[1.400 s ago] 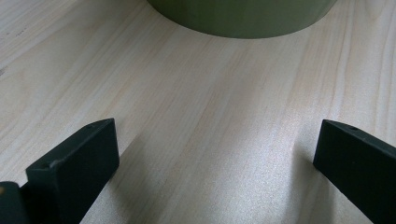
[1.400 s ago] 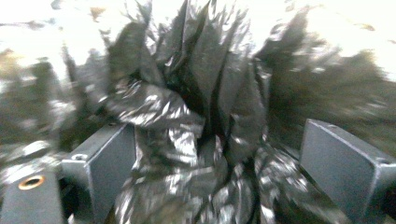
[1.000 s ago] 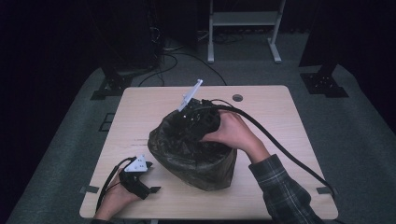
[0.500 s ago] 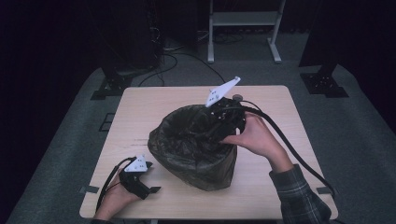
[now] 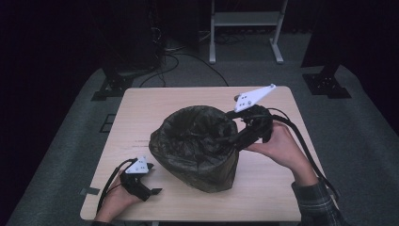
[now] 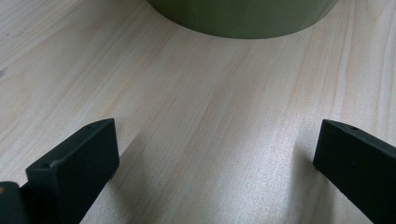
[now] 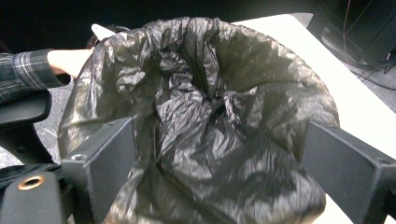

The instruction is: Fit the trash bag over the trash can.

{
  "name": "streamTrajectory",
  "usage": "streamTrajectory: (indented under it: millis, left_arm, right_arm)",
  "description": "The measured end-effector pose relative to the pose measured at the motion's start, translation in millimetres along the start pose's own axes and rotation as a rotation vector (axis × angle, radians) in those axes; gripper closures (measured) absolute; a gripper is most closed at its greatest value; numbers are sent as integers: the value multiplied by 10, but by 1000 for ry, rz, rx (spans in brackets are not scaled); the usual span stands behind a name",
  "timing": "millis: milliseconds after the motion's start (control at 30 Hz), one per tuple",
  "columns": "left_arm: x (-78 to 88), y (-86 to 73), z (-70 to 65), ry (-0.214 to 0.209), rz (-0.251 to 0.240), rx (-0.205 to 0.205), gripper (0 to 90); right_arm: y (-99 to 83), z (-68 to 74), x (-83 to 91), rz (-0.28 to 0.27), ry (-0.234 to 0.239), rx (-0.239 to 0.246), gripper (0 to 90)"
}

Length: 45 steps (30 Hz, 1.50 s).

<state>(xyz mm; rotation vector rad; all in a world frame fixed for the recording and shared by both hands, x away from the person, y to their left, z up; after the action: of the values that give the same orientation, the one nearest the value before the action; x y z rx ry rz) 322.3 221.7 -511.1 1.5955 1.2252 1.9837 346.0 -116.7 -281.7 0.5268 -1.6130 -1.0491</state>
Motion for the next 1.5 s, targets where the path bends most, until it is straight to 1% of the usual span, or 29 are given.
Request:
streamTrajectory:
  millis: [33,100,200,233,300,333,367,400,467,500,533,667,767,800,833,867,900,933,1000,1033,1100,1267,1300,1333,1400,1433,1500]
  left_arm:
    - [0,0,0,0,0,0,0]
    - [0,1,0,0,0,0,0]
    - [0,0,0,0,0,0,0]
    - [0,0,0,0,0,0,0]
    - [0,0,1,2,0,1,0]
    - [0,0,1,2,0,1,0]
    - [-1,1,6,7,-1,6,0]
    - [-1,1,6,7,-1,6,0]
    - [0,1,7,10,-1,8,0]
    - [0,1,7,10,0,7,0]
    - [-1,1,7,10,-1,8,0]
    - [0,1,7,9,1,7,0]
    - [0,1,7,9,0,7,0]
    - [0,1,7,9,0,7,0]
    - [0,1,7,9,1,7,0]
    - [0,1,7,9,0,7,0]
    - [0,1,7,9,1,7,0]
    - [0,1,7,9,1,7,0]
    - [0,1,7,9,1,7,0]
    - [0,1,7,9,1,7,0]
    - [0,1,6,8,1,6,0]
    - [-1,1,4,6,0,6,0]
    - [-1,2,0,0,-1,-2,0]
    - [-1,2,0,0,-1,-2,0]
    - [-1,1,-4,-6,-1,-5,0]
    - [-1,1,-4,-6,-1,-5,0]
    - [-1,1,-4,-6,-1,-5,0]
  right_arm:
    - [-28,-2,25,-11,4,-2,92]
    - [-74,-3,64,-14,9,-14,92]
    - [-153,13,126,-34,2,-20,92]
    - [-203,22,157,-38,-10,-20,92]
    - [-255,30,186,-49,-10,-26,92]
    - [-255,30,186,-49,-10,-26,92]
    - [-320,35,210,-49,-18,-26,93]
    - [-320,35,210,-49,-18,-26,93]
    - [-393,34,229,-58,-24,-35,93]
    - [-471,34,244,-70,-27,-37,93]
    - [-471,34,244,-70,-27,-37,93]
    - [-676,32,264,-75,-32,-59,93]
    - [-775,38,250,-87,-33,-62,92]
    - [-775,38,250,-87,-33,-62,92]
    - [-846,46,226,-94,-32,-63,93]
    - [-846,46,226,-94,-32,-63,93]
    - [-922,56,196,-103,-26,-69,93]
    - [-922,56,196,-103,-26,-69,93]
    - [-1016,63,157,-109,-22,-78,93]
    - [-1100,75,117,-110,-15,-85,93]
    - [-1176,89,83,-109,-11,-93,93]
    - [-1295,113,26,-115,8,-110,93]
    - [-1352,124,-2,-122,8,-102,93]
    - [-1352,124,-2,-122,8,-102,93]
    - [-1411,132,-32,-112,3,-98,93]
    - [-1479,137,-61,-114,5,-100,93]
    - [-1506,136,-71,-112,3,-102,93]
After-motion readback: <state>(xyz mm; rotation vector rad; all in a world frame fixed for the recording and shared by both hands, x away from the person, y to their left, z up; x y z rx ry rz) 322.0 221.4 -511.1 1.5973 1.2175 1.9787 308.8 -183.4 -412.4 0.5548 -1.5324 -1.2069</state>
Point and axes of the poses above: each handheld gripper's, and its own axes: x roughly backward along the jaws, y roughly out of its top, z roughly to its left, the point moved 4 cm from there along -x, roughly forward along the jaws, and after that the axes turned 5 degrees about -z, right-handed, at the moved point
